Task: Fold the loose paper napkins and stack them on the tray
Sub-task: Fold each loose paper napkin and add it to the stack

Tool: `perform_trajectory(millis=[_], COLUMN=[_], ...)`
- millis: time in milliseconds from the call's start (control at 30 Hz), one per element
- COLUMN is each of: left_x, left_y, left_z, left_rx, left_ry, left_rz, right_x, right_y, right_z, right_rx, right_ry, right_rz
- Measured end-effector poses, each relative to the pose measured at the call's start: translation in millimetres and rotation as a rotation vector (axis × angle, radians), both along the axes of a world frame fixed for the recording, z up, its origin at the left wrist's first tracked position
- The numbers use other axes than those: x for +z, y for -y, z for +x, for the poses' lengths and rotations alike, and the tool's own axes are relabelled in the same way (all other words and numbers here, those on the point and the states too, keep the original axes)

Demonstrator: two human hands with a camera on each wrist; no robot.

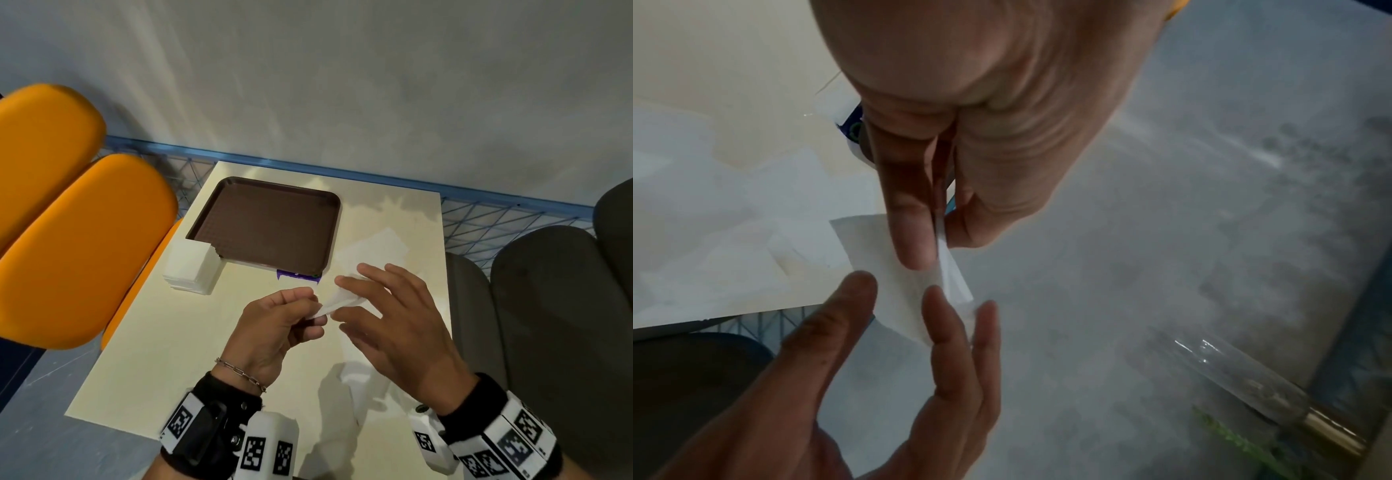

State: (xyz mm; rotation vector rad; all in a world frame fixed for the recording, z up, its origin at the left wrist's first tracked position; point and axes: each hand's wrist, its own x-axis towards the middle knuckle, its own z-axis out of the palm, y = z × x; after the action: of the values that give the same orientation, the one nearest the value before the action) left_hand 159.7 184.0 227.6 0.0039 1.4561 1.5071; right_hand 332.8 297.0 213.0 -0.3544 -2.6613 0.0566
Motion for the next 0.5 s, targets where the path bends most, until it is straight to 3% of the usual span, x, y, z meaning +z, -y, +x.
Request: perform_trajectory(millis=[300, 500], left_x=[8, 11], left_y=[3, 7], left_z=[-3, -6], left_rx=[-0.083, -0.137], left_ry=[-0.058, -0.063], left_rz=[0.011, 0.037], right_x=[4, 2], right_y=[-7, -20], right_z=[-5, -4], right_rx=[-0.02, 0.017], right_ry=[-0.094, -0.039], right_rz=[-0.072, -0.453])
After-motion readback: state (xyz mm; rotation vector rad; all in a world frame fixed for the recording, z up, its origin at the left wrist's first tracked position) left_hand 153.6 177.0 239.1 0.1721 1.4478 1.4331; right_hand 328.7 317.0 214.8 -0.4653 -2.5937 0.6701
